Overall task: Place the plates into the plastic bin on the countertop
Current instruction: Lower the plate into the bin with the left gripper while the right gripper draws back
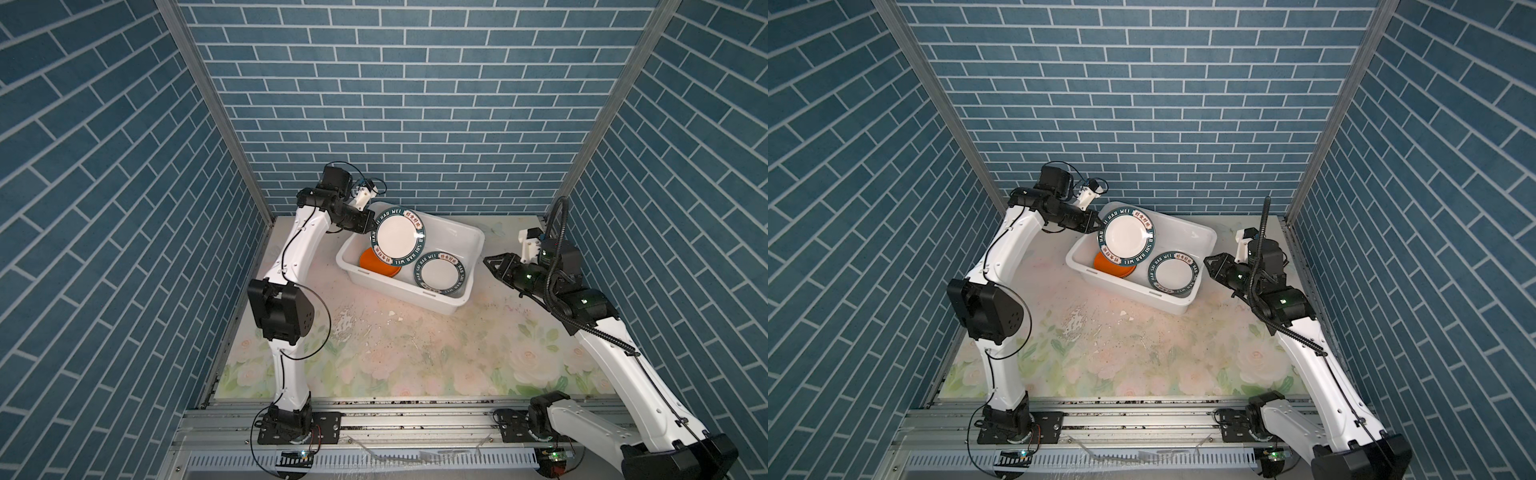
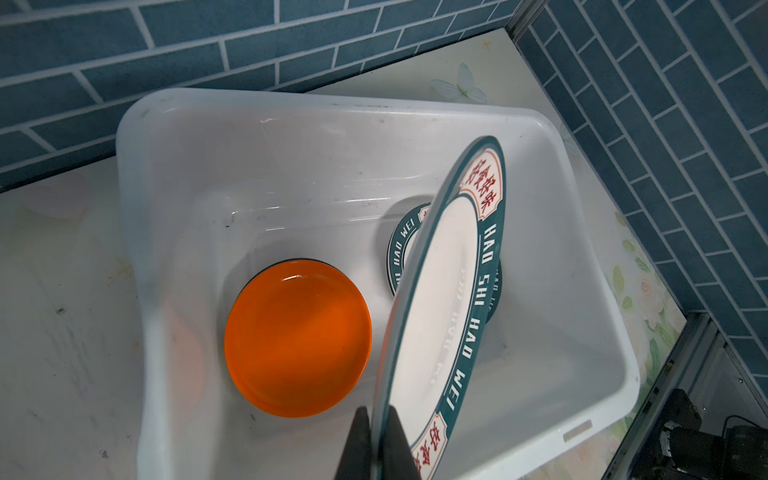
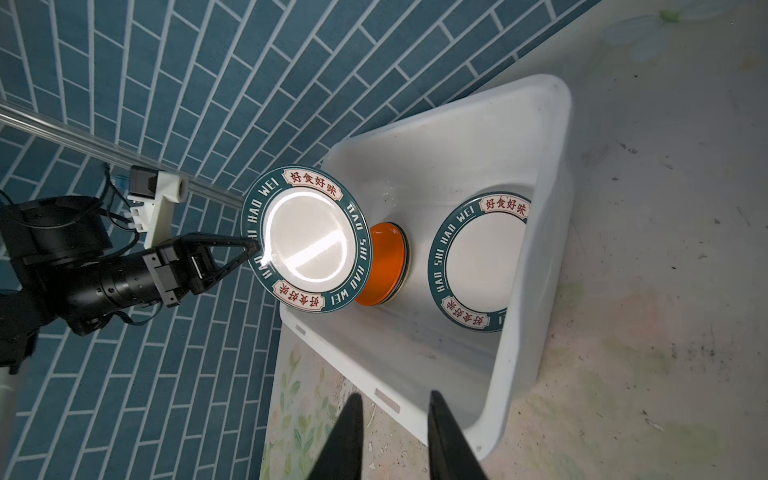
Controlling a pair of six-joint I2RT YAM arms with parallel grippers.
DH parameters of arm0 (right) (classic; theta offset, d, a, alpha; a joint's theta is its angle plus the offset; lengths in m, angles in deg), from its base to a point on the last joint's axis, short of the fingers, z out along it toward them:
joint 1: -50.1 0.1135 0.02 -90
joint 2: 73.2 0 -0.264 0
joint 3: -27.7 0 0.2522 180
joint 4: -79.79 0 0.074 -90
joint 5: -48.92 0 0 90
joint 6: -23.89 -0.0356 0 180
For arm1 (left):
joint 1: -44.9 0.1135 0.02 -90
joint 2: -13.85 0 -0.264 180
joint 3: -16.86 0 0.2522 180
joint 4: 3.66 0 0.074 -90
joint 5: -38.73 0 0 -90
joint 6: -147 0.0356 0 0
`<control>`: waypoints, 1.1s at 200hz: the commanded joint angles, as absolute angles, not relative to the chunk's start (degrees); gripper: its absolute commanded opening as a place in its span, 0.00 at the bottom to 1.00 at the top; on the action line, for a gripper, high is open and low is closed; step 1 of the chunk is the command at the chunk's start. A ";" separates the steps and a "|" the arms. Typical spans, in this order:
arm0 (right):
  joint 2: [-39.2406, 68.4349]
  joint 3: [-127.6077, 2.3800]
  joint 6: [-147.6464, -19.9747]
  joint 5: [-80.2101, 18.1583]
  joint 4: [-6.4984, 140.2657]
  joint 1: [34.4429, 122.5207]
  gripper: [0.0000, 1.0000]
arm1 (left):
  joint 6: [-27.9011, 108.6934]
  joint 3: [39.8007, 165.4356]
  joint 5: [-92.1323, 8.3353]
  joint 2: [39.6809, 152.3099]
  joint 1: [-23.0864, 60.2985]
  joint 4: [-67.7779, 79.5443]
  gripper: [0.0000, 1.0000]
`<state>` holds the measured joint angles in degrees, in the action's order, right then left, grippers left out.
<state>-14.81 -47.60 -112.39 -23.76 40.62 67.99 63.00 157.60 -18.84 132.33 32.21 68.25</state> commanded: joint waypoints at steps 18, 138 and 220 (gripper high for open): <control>-14.14 -52.08 -114.36 -25.53 34.49 66.37 0.27 | 61.01 161.12 -14.27 137.06 29.95 65.92 0.00; -13.91 -51.56 -117.64 -29.43 32.74 64.34 0.27 | 60.78 170.52 -9.90 151.50 25.04 66.27 0.00; -14.47 -49.93 -118.57 -29.59 32.94 63.81 0.27 | 60.65 173.15 -11.44 156.75 22.90 65.13 0.00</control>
